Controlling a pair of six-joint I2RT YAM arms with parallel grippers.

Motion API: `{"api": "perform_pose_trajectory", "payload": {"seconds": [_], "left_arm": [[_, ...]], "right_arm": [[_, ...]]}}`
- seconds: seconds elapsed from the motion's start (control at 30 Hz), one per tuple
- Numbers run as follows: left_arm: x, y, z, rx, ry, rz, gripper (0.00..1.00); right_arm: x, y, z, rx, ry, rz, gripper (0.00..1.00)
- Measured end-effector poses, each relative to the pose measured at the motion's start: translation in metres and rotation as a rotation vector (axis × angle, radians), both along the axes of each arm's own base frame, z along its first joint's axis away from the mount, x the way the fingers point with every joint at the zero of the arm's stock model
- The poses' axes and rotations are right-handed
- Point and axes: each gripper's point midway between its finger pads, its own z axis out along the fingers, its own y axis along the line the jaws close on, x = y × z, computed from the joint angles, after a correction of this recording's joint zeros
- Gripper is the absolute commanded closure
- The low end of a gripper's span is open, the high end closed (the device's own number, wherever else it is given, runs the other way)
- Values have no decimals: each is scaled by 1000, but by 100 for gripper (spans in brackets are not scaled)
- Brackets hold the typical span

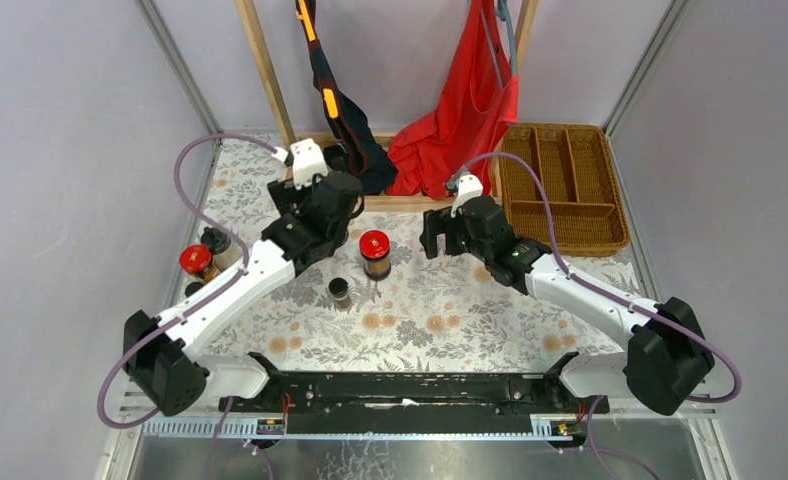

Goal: Organize the condiment bottles
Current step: Pick up the bottle from the center of the board.

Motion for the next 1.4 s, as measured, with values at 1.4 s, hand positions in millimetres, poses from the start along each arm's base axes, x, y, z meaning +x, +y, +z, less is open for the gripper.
{"api": "perform_pose_trajectory", "payload": {"seconds": [1.4], "left_arm": [[-26, 101, -120, -139, -42, 260, 0]], "right_arm": [[-21, 120, -5, -78, 24, 252, 5]]}}
